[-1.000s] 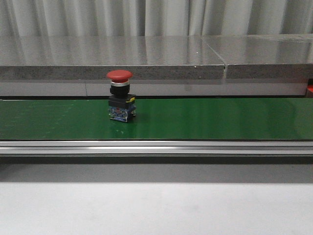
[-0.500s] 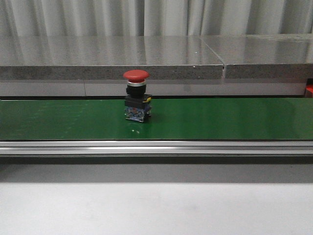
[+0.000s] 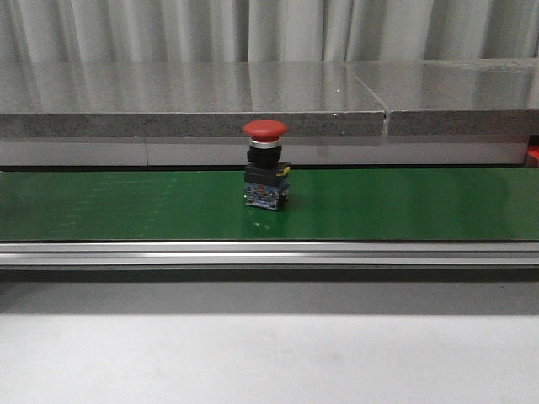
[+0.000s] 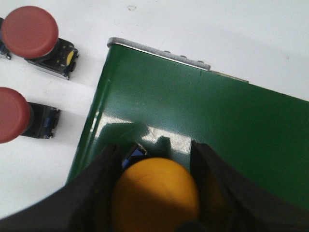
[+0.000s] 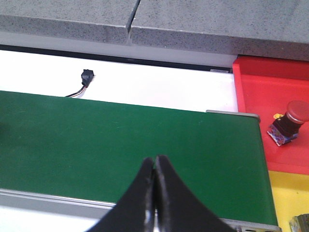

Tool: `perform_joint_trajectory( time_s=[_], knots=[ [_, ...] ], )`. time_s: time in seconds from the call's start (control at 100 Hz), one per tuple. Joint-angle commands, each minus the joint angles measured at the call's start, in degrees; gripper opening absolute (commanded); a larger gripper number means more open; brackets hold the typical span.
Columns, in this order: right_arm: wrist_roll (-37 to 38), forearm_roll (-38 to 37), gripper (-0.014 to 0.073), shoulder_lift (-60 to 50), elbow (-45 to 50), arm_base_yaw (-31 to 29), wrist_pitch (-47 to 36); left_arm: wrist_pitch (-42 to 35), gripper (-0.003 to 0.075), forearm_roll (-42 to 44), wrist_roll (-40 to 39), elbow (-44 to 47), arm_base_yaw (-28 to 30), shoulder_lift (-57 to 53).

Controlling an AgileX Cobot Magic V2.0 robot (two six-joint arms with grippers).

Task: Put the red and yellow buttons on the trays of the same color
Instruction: 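Set the yellow button on the belt and open the left gripper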

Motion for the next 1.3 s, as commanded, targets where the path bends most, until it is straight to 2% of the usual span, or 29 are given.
perform_joint_trajectory(
  time_s=[0.0, 0.12, 0.19, 0.24, 0.45, 0.82, 0.99, 1.29],
  knots=[
    [-0.5, 0.0, -0.0068, -0.1, -1.5, 0.1, -4.4, -2.6, 0.0225, 1.1, 0.0, -1.4, -0.1, -1.6],
    [-0.5, 0.0, -0.0068, -0.1, -1.5, 0.1, -4.4, -2.7, 0.049, 1.1, 1.0, -1.4, -0.1, -1.6],
    [-0.5, 0.0, -0.0068, -0.1, -1.5, 0.1, -4.4, -3.4, 0.0585, 1.1, 1.1, -1.4, -0.1, -1.6],
    [-0.5, 0.0, -0.0068, -0.1, -1.5, 0.1, -4.4, -4.0, 0.0611, 1.1, 1.1, -1.4, -0.1, -1.7],
    [-0.5, 0.0, -0.0068, -0.1, -1.5, 0.1, -4.4, -8.0, 0.0609, 1.0, 2.0, -1.4, -1.3, -4.4],
    [-0.5, 0.0, -0.0068, -0.1, -1.5, 0.1, -4.4, -10.5, 0.0608, 1.1, 2.9, -0.4, -9.0, -17.9],
    [-0.5, 0.0, -0.0068, -0.1, -1.5, 0.1, -4.4, -10.6, 0.0608, 1.1, 2.9, 4.1, -9.2, -26.4],
    [-0.5, 0.0, -0.0068, -0.1, -1.5, 0.1, -4.4, -12.0, 0.0608, 1.1, 2.9, 17.2, -9.2, -45.6]
  ],
)
